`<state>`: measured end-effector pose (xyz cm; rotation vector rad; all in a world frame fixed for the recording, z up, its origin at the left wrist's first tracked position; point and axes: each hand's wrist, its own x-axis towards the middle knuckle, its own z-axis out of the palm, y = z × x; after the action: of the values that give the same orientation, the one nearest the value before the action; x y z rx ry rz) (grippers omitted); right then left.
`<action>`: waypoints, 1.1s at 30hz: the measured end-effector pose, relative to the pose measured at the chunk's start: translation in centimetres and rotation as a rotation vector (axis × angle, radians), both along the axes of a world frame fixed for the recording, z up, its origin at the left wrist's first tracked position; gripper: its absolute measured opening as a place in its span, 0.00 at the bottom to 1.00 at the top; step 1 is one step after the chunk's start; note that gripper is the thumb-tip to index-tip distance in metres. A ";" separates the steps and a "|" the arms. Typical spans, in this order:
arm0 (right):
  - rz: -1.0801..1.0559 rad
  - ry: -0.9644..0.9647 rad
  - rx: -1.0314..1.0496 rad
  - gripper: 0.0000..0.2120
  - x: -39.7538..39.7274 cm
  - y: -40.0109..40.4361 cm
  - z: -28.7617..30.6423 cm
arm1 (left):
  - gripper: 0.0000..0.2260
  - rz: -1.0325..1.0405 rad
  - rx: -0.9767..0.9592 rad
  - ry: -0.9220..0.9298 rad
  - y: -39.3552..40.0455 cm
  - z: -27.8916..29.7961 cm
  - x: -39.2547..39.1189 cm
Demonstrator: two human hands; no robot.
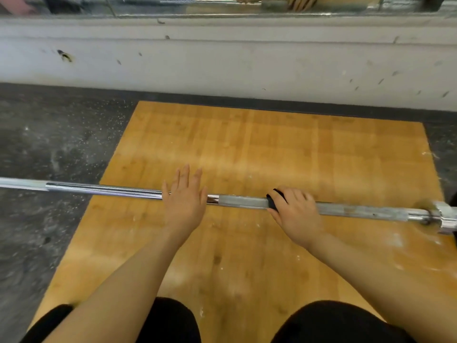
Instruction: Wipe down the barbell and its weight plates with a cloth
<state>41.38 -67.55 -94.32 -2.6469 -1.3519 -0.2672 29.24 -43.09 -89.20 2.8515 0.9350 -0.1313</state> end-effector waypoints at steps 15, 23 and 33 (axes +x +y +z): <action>0.024 -0.012 0.024 0.21 -0.3 -0.3 -0.2 | 0.24 -0.437 0.211 0.179 3.1 2.5 -0.2; 0.213 -0.055 -0.038 0.19 0.7 -0.8 1.3 | 0.33 -0.437 0.013 0.002 3.7 -2.9 -1.7; 0.238 -0.128 -0.057 0.19 -0.5 2.9 4.4 | 0.22 -0.477 0.140 -0.301 4.1 -6.0 -2.4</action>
<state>40.84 -64.65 -89.95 -2.5169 -1.7212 -0.3770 26.83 -39.02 -95.18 3.0454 0.2076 0.3192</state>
